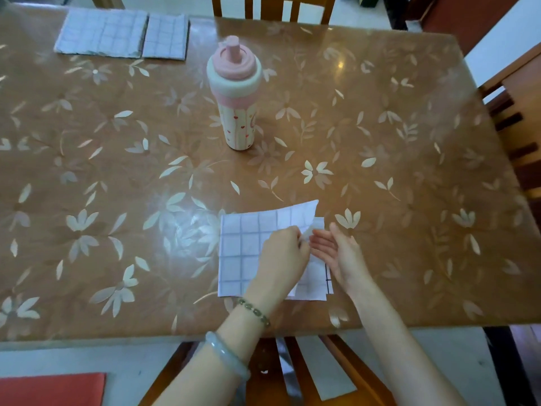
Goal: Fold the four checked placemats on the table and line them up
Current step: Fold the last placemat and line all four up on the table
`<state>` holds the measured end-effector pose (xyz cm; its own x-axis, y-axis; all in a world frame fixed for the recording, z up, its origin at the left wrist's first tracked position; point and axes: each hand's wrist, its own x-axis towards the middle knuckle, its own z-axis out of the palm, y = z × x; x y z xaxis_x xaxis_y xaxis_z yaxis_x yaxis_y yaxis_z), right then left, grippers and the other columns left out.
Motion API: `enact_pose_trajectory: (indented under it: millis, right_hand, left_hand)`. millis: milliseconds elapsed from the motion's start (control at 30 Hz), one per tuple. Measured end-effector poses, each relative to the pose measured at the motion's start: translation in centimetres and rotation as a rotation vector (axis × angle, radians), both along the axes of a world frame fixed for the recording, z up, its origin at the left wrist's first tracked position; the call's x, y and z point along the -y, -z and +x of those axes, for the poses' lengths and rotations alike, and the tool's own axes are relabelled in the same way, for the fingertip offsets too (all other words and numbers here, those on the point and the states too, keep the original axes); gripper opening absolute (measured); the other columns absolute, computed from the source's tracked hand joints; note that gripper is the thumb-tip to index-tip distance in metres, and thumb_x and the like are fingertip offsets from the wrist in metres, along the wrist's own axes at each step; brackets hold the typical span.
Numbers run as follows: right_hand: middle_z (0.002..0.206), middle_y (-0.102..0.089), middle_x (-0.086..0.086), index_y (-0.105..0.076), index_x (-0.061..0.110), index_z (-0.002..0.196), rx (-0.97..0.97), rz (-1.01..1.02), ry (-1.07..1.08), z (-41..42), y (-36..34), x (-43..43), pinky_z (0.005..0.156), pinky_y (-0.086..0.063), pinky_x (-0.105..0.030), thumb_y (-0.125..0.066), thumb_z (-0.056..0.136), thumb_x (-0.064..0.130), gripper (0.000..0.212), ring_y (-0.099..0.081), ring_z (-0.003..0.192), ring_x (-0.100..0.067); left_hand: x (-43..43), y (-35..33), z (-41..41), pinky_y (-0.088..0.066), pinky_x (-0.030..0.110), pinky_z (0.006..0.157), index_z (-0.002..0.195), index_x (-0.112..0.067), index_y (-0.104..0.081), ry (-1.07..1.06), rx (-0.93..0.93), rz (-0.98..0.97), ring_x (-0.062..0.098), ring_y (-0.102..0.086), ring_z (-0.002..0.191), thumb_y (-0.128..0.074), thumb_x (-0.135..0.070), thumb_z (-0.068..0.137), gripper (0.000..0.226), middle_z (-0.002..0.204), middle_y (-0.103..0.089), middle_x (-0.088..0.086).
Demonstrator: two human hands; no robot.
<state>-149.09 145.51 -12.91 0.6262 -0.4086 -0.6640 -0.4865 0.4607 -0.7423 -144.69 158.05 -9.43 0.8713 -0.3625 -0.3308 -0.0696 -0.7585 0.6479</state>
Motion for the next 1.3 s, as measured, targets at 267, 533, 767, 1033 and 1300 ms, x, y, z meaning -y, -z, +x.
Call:
enact_pose_trajectory:
  millis: [267, 533, 767, 1033, 1300]
  right_hand:
    - [0.090, -0.065, -0.006, -0.068, -0.002, 0.092, -0.176, -0.217, -0.130, 0.3, 2.4, -0.1, 0.079, -0.048, -0.037, -0.064, 0.086, 0.030, 0.032, -0.046, 0.076, -0.012]
    - [0.078, -0.065, 0.008, -0.060, 0.027, 0.080, -0.259, -0.597, -0.211, 0.2, 2.8, 0.0, 0.061, -0.046, -0.027, -0.061, 0.079, 0.013, 0.014, -0.062, 0.073, -0.011]
    - [0.078, -0.059, 0.012, -0.059, 0.021, 0.095, -0.239, -0.664, -0.226, 0.4, 3.3, 0.1, 0.057, -0.038, -0.021, -0.061, 0.081, 0.009, 0.019, -0.058, 0.075, -0.007]
    - [0.123, -0.055, -0.019, -0.056, 0.005, 0.121, -0.051, -1.547, -0.610, 1.5, 3.9, -3.1, 0.097, -0.043, -0.048, -0.068, 0.078, 0.009, 0.045, -0.051, 0.116, -0.038]
    - [0.149, -0.036, -0.017, -0.037, -0.001, 0.141, 0.081, -1.404, -1.180, 5.0, 7.5, -8.9, 0.116, -0.018, -0.044, -0.016, 0.098, 0.028, 0.056, -0.031, 0.140, -0.028]
  left_hand:
    - [0.6, 4.6, -0.2, -0.041, 0.028, 0.082, 0.122, -0.007, -0.059, 0.118, -0.244, -0.051, 0.021, -0.056, 0.108, -0.056, -0.047, 0.091, 0.050, 0.118, -0.062, 0.006]
    - [-10.0, 9.5, 3.1, -0.018, 0.040, 0.117, 0.147, -0.001, -0.030, 0.149, 0.363, 0.270, 0.027, -0.025, 0.144, -0.023, -0.048, 0.094, 0.070, 0.153, -0.032, 0.014]
    - [-11.6, 11.9, 3.5, -0.006, 0.042, 0.117, 0.150, -0.004, -0.025, 0.303, 0.360, 0.452, 0.022, -0.019, 0.145, -0.021, -0.058, 0.095, 0.077, 0.156, -0.027, 0.010]
    - [-11.6, 12.9, 3.2, -0.002, 0.044, 0.118, 0.151, -0.006, -0.016, 0.282, 0.413, 0.477, 0.018, -0.007, 0.146, -0.019, -0.058, 0.096, 0.076, 0.158, -0.012, 0.006]
    - [-11.6, 13.2, 3.1, -0.006, 0.046, 0.118, 0.150, -0.004, -0.018, 0.274, 0.436, 0.484, 0.018, -0.011, 0.146, -0.012, -0.057, 0.098, 0.074, 0.158, -0.015, 0.009]
